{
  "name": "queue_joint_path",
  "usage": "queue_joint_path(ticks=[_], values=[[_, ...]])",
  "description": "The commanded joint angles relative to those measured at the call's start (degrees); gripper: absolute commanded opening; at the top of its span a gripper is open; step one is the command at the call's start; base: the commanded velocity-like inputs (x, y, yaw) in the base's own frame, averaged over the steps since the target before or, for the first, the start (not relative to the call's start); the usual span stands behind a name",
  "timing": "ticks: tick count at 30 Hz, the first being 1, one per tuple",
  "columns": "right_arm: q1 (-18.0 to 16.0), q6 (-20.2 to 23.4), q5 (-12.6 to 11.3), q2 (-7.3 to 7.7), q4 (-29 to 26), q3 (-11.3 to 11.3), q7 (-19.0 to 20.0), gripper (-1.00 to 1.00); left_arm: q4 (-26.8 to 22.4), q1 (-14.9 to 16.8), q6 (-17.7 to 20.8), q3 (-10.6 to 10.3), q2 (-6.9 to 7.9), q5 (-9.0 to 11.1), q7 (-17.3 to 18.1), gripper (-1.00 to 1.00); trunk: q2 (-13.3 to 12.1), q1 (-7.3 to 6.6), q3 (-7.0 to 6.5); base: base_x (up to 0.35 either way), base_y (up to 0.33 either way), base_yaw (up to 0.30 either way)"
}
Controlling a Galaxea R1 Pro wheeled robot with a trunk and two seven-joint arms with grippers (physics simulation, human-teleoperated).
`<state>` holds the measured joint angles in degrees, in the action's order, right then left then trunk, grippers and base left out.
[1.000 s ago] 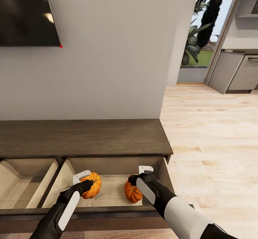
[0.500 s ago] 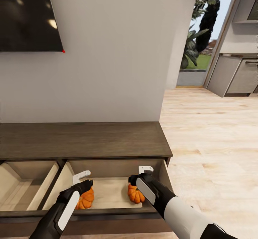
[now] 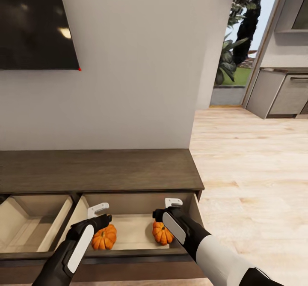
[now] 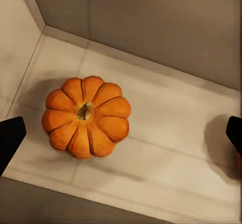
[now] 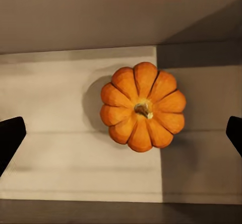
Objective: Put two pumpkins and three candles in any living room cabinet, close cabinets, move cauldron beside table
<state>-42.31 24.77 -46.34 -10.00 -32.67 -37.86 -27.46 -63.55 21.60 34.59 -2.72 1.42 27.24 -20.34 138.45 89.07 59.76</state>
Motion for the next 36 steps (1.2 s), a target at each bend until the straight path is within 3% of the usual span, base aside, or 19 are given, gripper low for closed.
queue_joint_path(ticks=[1, 36], values=[[-0.05, 0.10, -0.31, 0.00, -0.10, -0.19, -0.45, 1.00, -0.08, 0.02, 0.11, -0.18, 0.07, 0.61, -0.56, 1.00, -0.39, -0.24, -0.13, -0.003, 0.000, 0.000], [-0.05, -0.42, -0.25, 0.00, -0.20, -0.14, -0.41, 1.00, -0.17, 0.02, 0.21, -0.10, 0.35, 0.68, -0.49, 1.00, -14.43, -7.92, -6.41, -0.073, 0.000, 0.000]])
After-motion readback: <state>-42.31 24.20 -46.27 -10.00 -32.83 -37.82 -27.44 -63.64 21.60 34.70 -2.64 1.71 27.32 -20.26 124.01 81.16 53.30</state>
